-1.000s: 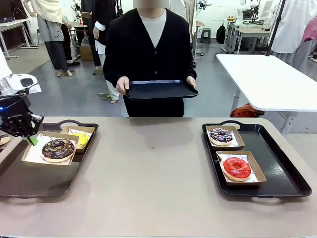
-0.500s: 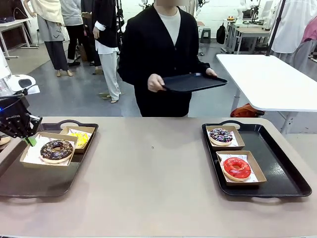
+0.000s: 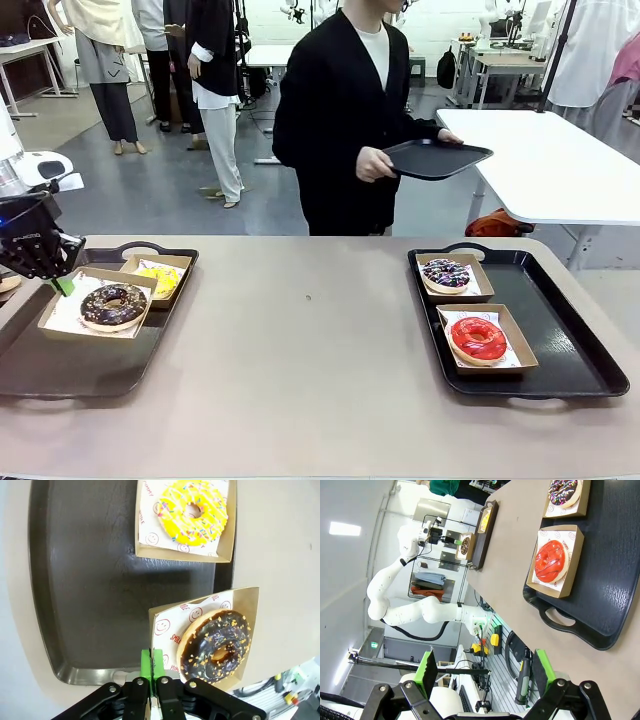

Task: Individually package the donuts and arrange them on the tray.
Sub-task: Place the picked Paper togo box on the Handle tray.

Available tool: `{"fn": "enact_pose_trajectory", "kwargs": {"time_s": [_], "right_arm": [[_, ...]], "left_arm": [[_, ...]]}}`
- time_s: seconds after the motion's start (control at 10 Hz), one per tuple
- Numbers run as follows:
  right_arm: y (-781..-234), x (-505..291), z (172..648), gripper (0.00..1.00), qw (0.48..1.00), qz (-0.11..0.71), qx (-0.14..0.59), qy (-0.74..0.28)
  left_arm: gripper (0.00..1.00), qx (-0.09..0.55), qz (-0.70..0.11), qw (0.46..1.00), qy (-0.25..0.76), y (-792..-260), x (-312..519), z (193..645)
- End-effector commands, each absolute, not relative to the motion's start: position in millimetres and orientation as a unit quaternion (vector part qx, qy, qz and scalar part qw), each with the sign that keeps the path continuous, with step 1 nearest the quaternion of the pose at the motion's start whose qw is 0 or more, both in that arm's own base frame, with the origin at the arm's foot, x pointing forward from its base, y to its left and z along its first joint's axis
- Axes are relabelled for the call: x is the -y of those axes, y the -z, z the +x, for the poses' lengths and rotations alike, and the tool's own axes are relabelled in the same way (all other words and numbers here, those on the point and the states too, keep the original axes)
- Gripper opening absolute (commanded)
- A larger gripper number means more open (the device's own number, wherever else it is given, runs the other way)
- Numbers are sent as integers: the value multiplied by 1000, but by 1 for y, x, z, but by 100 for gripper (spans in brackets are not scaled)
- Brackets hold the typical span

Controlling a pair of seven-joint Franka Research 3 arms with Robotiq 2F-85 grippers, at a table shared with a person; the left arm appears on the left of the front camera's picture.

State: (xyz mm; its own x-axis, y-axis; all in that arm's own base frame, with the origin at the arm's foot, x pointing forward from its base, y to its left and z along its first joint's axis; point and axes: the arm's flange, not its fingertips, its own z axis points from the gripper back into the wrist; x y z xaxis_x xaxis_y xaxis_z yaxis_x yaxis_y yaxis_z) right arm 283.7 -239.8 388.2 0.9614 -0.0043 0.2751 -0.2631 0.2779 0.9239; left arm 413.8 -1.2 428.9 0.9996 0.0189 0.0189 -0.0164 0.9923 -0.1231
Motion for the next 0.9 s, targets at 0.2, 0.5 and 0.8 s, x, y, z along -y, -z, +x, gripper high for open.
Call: {"fn": "enact_pose_trajectory", "kwargs": {"time_s": [0.2,0.5,0.8], "right_arm": [[-388,239,280,100,790,597,113,-83],[-388,239,280,100,790,597,113,-83],[-388,239,280,100,790,597,113,-83]], "left_arm": [[1,-12,-116,993,22,-412,-40,420],[1,-2,-131,991,9,-403,-67,412],[1,-8,-128,991,20,-388,-78,409]]}}
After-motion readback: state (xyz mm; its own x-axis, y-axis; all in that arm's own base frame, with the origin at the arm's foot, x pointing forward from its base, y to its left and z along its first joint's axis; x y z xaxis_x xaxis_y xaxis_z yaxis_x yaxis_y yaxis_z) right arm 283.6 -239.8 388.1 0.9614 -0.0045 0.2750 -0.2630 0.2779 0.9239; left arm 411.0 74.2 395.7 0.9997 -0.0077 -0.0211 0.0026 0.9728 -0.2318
